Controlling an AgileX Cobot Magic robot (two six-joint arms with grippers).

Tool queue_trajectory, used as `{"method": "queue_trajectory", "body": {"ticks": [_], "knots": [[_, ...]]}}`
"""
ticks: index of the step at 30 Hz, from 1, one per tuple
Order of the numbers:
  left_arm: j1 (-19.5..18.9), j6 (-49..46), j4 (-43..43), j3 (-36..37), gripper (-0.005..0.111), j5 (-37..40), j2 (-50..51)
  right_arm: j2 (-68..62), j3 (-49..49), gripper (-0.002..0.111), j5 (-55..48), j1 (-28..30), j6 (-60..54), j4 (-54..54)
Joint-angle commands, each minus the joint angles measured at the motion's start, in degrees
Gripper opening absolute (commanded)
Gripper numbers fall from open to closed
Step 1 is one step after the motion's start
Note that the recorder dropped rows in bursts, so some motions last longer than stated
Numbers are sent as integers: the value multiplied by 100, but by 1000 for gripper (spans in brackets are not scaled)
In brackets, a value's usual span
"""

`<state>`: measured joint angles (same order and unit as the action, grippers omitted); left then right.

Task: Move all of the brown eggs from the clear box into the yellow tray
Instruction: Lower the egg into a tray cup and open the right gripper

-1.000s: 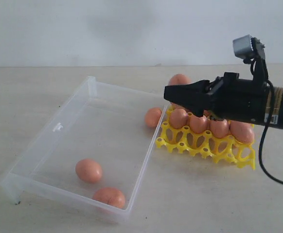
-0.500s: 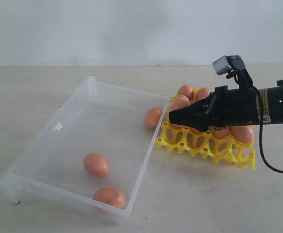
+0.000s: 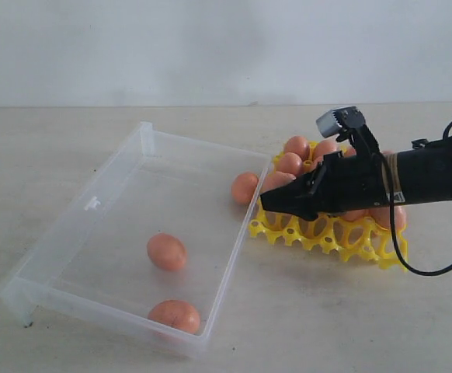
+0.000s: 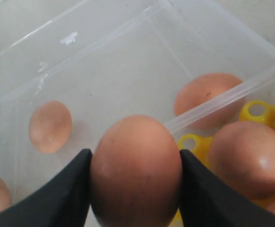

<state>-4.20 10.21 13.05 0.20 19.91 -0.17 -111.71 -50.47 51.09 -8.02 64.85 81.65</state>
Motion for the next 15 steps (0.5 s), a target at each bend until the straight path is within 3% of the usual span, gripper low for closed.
{"method": "queue_trajectory", "body": {"ticks": [1,9,15], "knots": [[18,357,-19,-20,101,29,17,-168,-32,0,2,0,-341,-24],[18,358,-19,-20,98,29,17,-208,-32,0,2,0,-618,-376],[18,399,-19,-20,63,29,17,-208,-32,14,102,0,-906,-454]]}}
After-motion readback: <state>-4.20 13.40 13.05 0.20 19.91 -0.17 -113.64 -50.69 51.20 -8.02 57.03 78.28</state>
